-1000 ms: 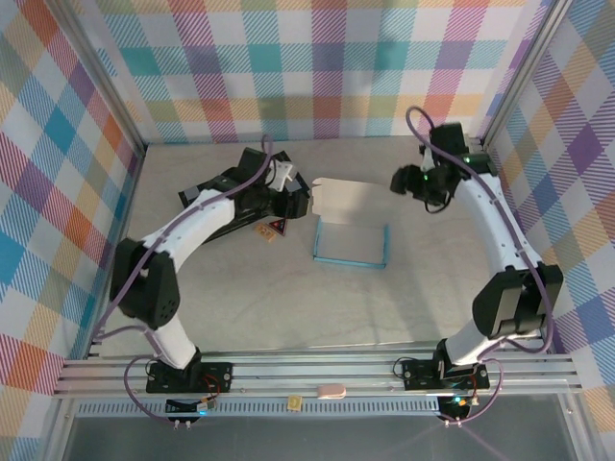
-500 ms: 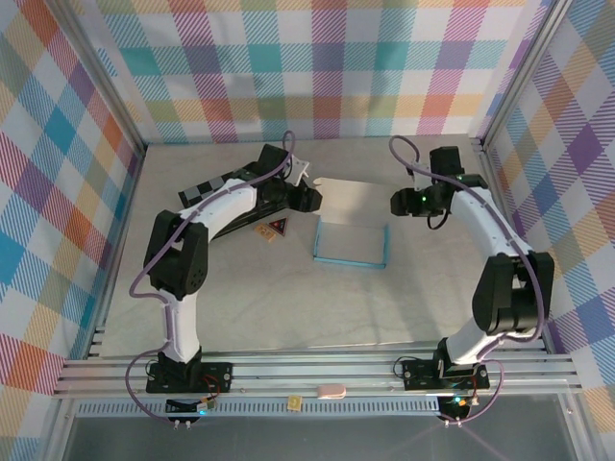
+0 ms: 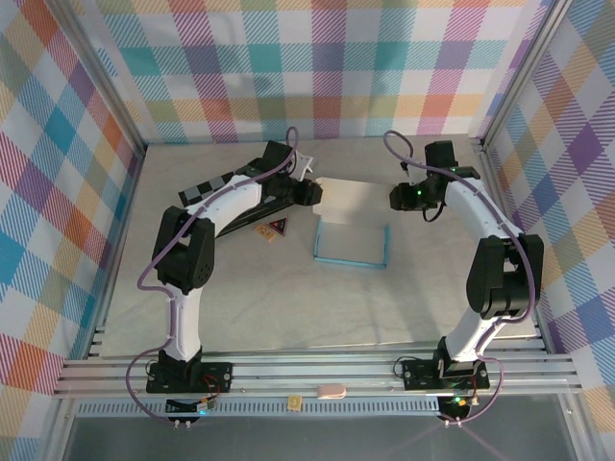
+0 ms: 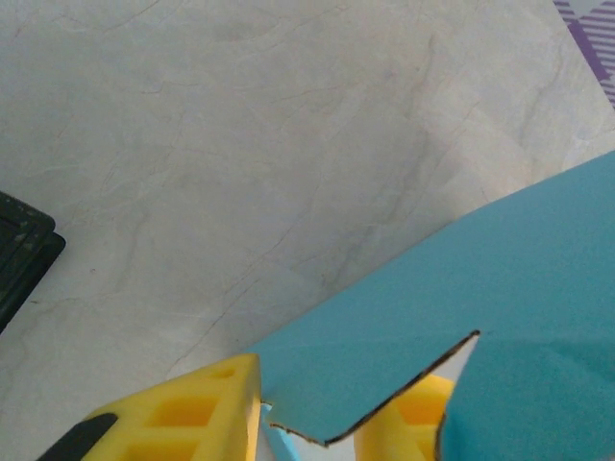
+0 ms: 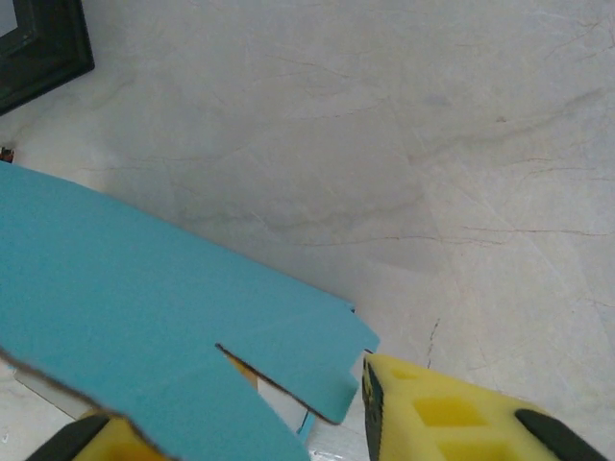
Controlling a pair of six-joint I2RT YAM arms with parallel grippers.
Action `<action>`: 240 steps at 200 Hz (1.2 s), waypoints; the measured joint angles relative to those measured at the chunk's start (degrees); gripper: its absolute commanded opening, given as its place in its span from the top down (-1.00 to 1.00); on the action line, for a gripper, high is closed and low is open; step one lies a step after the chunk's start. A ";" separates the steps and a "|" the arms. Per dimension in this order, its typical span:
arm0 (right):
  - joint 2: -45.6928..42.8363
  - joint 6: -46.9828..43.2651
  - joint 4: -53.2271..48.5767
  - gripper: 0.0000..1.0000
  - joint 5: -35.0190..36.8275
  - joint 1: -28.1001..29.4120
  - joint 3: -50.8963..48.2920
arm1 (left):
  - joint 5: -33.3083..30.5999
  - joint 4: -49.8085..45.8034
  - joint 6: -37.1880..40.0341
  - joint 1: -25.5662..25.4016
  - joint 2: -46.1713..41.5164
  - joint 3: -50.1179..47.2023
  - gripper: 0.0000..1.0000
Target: Fold the paper box
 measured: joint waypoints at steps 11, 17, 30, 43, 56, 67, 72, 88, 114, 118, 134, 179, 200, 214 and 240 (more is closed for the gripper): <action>0.22 0.00 -0.02 0.42 0.04 0.00 0.02 | -0.17 -0.07 -0.07 -0.24 0.00 0.04 0.58; 0.37 0.00 -0.04 0.43 0.07 0.02 0.02 | -0.22 -0.13 -0.11 -0.28 0.00 0.07 0.60; 0.76 0.00 -0.02 0.47 0.07 0.04 0.02 | -0.44 -0.52 -0.20 -0.37 0.09 0.20 0.62; 1.09 0.00 -0.02 0.50 0.28 0.07 0.02 | -0.66 -1.07 -0.20 -0.63 0.28 0.57 0.64; 1.29 0.00 -0.04 0.55 0.68 0.13 0.02 | -1.05 -1.29 -0.35 -0.92 0.48 0.76 0.68; 1.38 0.00 -0.07 0.60 1.05 0.17 0.02 | -1.36 -1.29 -0.37 -1.11 0.57 0.87 0.70; 1.38 0.02 -0.07 0.63 1.36 0.20 0.02 | -1.49 -1.31 -0.39 -1.22 0.61 1.01 0.70; 1.38 0.00 -0.15 0.71 2.12 0.37 0.02 | -2.10 -1.36 -0.42 -1.49 0.74 1.36 0.73; 1.38 0.04 -0.20 0.84 3.17 1.20 0.24 | -2.73 -1.33 -0.42 -1.99 0.83 1.49 0.76; 1.38 0.02 -0.17 0.86 3.34 1.33 0.28 | -2.80 -1.33 -0.42 -2.08 0.83 1.51 0.78; 1.38 0.15 -0.20 0.96 4.31 2.01 0.46 | -3.23 -1.33 -0.50 -2.36 0.83 1.55 0.85; 1.38 1.57 -0.20 1.00 9.27 4.22 0.98 | -8.68 -1.44 -1.73 -3.87 0.83 2.10 1.00; 1.38 4.28 -0.22 1.00 11.80 5.27 1.29 | -13.38 -1.27 -4.11 -5.22 0.83 2.19 1.00; 1.38 6.69 -0.17 1.00 13.22 5.95 1.49 | -16.37 -1.07 -6.29 -6.14 0.81 2.19 1.00; 1.38 12.28 0.11 1.00 16.61 7.93 1.79 | -22.77 -1.05 -10.93 -7.96 0.81 2.19 1.00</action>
